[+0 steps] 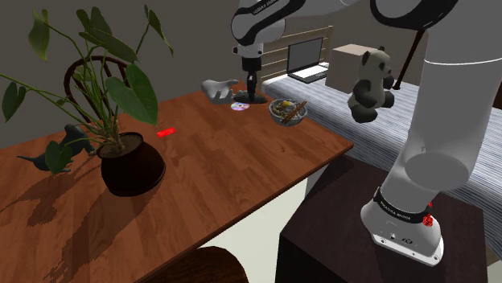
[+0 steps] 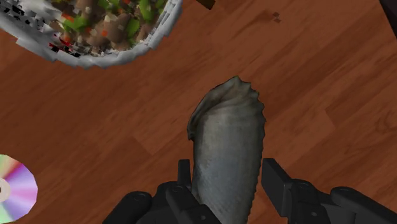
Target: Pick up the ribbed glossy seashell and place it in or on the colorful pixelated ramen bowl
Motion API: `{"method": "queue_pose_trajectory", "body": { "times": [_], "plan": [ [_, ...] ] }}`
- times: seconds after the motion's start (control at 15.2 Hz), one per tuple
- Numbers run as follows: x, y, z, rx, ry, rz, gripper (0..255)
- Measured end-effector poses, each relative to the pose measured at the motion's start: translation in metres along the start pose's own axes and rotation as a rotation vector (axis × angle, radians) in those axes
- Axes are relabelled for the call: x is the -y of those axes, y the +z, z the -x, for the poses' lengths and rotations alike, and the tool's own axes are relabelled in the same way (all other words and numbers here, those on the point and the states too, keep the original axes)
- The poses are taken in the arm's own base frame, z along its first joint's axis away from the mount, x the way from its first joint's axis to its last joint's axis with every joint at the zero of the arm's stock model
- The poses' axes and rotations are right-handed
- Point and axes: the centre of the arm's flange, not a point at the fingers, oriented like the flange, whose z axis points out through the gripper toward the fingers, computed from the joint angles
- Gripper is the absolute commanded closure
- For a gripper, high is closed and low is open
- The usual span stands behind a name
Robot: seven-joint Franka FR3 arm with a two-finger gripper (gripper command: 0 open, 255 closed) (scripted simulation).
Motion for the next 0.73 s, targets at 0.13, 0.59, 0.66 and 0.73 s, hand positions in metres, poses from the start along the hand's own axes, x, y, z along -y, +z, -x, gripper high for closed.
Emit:
{"method": "queue_pose_trajectory", "body": {
  "times": [0.13,0.59,0.66,0.73],
  "plan": [
    [-0.013,0.0,0.023,0.0,0.0,0.0,255],
    [-0.067,-0.008,0.102,0.0,0.0,0.0,255],
    [-0.073,-0.01,0.112,0.0,0.0,-0.001,255],
    [-0.08,-0.009,0.123,0.0,0.0,0.0,255]
  ]
}}
